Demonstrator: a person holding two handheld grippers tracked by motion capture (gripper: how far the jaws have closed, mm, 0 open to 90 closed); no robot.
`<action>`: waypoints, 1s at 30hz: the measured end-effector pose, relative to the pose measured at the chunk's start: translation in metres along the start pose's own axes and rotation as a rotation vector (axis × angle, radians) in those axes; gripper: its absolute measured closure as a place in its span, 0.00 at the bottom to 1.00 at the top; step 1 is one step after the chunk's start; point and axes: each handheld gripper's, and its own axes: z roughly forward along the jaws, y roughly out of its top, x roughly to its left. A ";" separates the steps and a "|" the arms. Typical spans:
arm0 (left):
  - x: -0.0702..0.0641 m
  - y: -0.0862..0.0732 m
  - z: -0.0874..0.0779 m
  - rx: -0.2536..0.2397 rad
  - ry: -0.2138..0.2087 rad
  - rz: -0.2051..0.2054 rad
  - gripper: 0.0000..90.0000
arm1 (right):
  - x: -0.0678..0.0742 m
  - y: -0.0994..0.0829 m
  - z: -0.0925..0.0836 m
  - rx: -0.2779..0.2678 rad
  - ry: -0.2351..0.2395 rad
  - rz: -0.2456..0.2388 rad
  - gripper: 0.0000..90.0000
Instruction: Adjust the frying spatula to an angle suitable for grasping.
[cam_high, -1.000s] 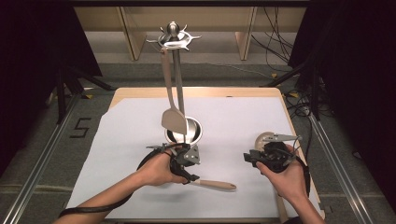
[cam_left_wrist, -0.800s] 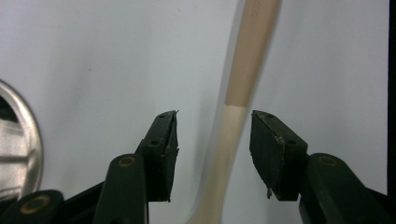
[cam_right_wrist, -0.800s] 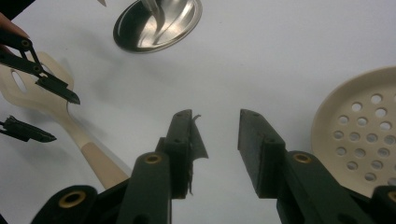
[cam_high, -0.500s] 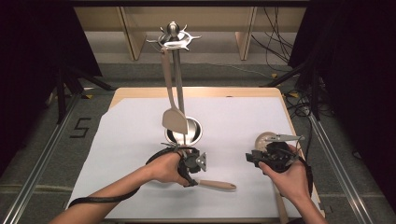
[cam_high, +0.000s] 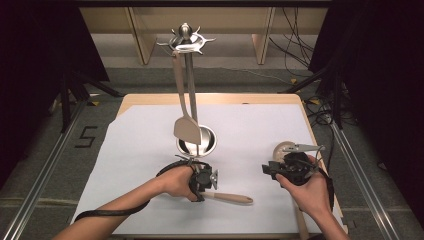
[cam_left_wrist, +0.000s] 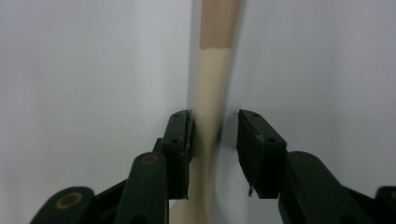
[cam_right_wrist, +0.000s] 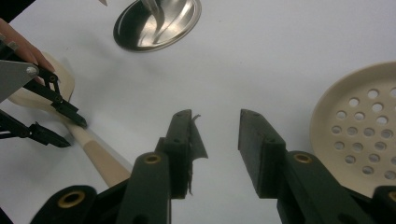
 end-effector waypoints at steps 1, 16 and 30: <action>0.000 0.000 0.000 0.003 0.000 0.000 0.71 | 0.000 0.000 0.000 0.000 0.000 0.000 0.73; -0.006 0.007 0.001 0.059 0.032 -0.040 0.86 | -0.002 -0.001 0.000 -0.010 -0.007 -0.016 0.73; -0.011 -0.016 -0.018 -0.077 0.074 -0.101 0.87 | -0.004 -0.001 0.000 -0.044 -0.007 0.010 0.73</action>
